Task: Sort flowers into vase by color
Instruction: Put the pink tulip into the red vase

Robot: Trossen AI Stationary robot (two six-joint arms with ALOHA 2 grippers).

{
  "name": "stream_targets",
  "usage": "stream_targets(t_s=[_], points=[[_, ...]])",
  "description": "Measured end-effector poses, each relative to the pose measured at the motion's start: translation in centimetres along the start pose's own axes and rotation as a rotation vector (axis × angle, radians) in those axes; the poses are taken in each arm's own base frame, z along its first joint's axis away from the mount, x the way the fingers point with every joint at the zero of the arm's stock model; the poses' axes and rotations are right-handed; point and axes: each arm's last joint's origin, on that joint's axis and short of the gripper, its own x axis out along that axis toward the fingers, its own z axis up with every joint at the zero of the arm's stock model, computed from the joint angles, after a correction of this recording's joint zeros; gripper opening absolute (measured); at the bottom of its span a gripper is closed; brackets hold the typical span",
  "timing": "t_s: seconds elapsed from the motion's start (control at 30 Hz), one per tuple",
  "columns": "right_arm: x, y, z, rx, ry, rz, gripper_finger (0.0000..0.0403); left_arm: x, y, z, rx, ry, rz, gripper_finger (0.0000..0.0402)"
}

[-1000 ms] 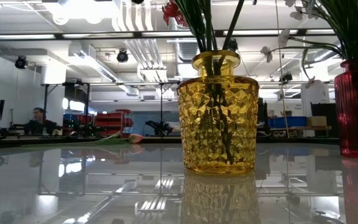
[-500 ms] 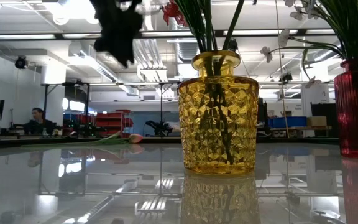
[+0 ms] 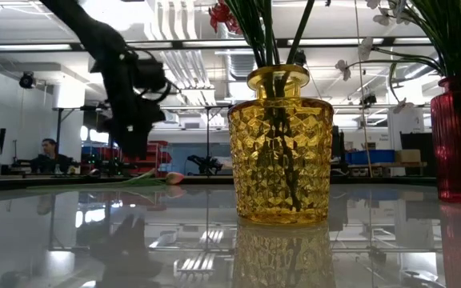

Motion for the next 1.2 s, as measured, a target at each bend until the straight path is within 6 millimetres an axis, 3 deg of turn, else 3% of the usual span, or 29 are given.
stream_targets(t_s=[0.07, 0.23, 0.37, 0.53, 0.67, 0.9, 1.0, 1.2], points=[[0.6, -0.1, 0.2, 0.036, 0.009, -0.031, 0.0283, 1.0, 0.6, 0.3, -0.014, -0.005, 0.011, 0.0173], [5.4, 0.0, 1.8, 0.069, 0.102, -0.061, 0.0286, 3.3, 2.2, 1.3, -0.066, 0.011, 0.064, 0.0211], [7.6, 0.1, 2.6, 0.090, 0.119, -0.063, 0.0278, 5.9, 3.2, 1.4, -0.065, 0.110, 0.048, 0.0222], [9.7, 0.2, 3.5, 0.095, 0.155, -0.070, 0.0258, 8.1, 3.1, 1.4, -0.022, 0.181, 0.042, 0.0205], [10.9, 0.3, 4.7, 0.094, 0.158, -0.077, 0.0237, 8.3, 2.8, 1.5, 0.023, 0.171, 0.031, 0.0164], [11.5, 0.6, 6.6, 0.083, 0.132, -0.072, 0.0217, 6.6, 2.8, 1.8, 0.023, 0.111, 0.006, 0.0018], [11.6, 0.6, 7.1, 0.084, 0.121, -0.070, 0.0217, 4.9, 2.7, 2.1, 0.005, 0.059, -0.027, 0.0012], [11.0, 0.8, 7.7, 0.094, 0.090, -0.060, 0.0217, -1.9, 1.3, 2.6, -0.021, -0.168, -0.157, 0.0002]])
